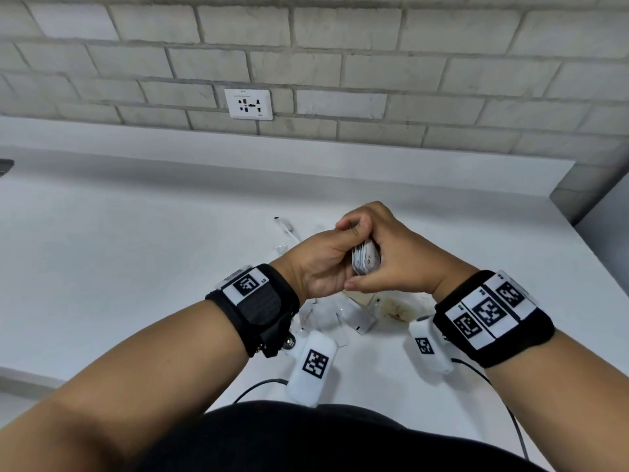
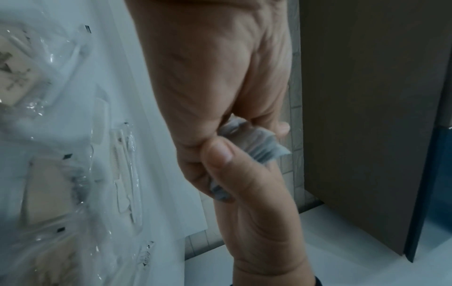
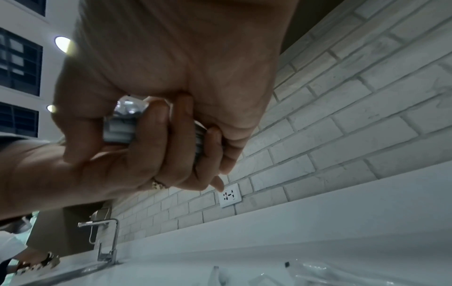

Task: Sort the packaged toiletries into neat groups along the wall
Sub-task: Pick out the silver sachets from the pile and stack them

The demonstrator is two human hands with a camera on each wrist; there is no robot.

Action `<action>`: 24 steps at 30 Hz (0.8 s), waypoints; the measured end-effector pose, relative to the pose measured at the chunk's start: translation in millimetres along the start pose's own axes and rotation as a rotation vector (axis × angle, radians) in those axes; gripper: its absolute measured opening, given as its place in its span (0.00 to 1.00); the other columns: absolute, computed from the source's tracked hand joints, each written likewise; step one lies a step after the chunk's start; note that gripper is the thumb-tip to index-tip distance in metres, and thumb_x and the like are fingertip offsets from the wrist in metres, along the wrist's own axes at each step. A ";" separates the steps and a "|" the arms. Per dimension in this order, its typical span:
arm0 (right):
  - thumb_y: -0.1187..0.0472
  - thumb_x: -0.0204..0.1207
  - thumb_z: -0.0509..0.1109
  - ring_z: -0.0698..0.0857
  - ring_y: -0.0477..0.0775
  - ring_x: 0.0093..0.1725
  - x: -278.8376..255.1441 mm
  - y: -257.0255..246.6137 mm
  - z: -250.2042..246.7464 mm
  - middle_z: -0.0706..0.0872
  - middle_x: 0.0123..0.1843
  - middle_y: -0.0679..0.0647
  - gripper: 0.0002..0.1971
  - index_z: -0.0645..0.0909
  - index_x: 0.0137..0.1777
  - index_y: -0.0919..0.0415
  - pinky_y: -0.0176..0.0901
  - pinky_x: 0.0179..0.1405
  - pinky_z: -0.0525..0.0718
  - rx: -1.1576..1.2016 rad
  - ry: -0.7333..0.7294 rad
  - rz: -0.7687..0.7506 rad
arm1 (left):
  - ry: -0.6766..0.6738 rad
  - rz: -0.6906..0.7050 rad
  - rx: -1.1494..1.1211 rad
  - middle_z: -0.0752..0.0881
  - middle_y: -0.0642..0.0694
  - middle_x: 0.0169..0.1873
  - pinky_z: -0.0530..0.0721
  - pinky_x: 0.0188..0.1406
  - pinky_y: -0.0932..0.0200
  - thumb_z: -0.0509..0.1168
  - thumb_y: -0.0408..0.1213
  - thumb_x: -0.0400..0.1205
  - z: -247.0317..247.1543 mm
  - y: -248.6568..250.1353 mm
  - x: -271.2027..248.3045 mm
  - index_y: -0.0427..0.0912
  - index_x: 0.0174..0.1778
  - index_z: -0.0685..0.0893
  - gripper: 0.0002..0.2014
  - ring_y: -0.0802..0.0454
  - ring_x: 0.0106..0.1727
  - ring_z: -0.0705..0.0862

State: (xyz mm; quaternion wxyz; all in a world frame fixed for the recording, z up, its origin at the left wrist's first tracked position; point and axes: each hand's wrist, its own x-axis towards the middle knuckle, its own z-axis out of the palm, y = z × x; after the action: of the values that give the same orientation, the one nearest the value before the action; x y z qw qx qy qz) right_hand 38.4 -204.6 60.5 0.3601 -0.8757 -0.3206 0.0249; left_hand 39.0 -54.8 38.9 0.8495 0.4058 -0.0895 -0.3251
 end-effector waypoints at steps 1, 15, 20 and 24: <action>0.53 0.53 0.87 0.74 0.44 0.68 3.4 -2.1 3.3 0.69 0.65 0.47 0.45 0.69 0.71 0.44 0.45 0.68 0.78 -0.010 -0.014 0.006 | 0.008 0.010 -0.013 0.88 0.38 0.45 0.90 0.45 0.52 0.82 0.48 0.61 -2.8 2.1 -1.2 0.34 0.58 0.78 0.35 0.46 0.48 0.90; 0.40 0.70 0.72 0.45 0.42 0.84 71.6 -45.0 54.8 0.47 0.85 0.46 0.50 0.43 0.84 0.43 0.47 0.84 0.55 0.051 -0.095 0.245 | 0.308 0.247 -0.167 0.85 0.41 0.46 0.83 0.61 0.40 0.71 0.41 0.79 -68.5 47.1 -8.6 0.47 0.71 0.69 0.26 0.43 0.50 0.87; 0.39 0.74 0.67 0.67 0.41 0.78 89.2 -34.7 54.6 0.61 0.82 0.50 0.26 0.69 0.72 0.38 0.43 0.70 0.73 0.242 0.100 0.326 | 0.368 0.300 -0.182 0.82 0.48 0.47 0.83 0.44 0.50 0.63 0.39 0.85 -84.0 60.3 -4.7 0.56 0.60 0.71 0.11 0.50 0.43 0.85; 0.55 0.74 0.76 0.87 0.49 0.51 103.7 -21.9 59.8 0.84 0.63 0.52 0.08 0.81 0.36 0.49 0.49 0.53 0.83 0.463 0.279 0.433 | 0.436 0.326 -0.204 0.77 0.45 0.47 0.80 0.39 0.51 0.58 0.40 0.86 -88.9 72.9 4.6 0.55 0.59 0.74 0.08 0.47 0.43 0.80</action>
State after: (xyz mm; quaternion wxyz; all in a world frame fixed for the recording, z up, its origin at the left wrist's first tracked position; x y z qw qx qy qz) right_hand 92.3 -96.1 49.9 0.5760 -0.8135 -0.0607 0.0529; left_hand 114.5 31.9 34.7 0.9261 0.3590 0.0644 -0.0965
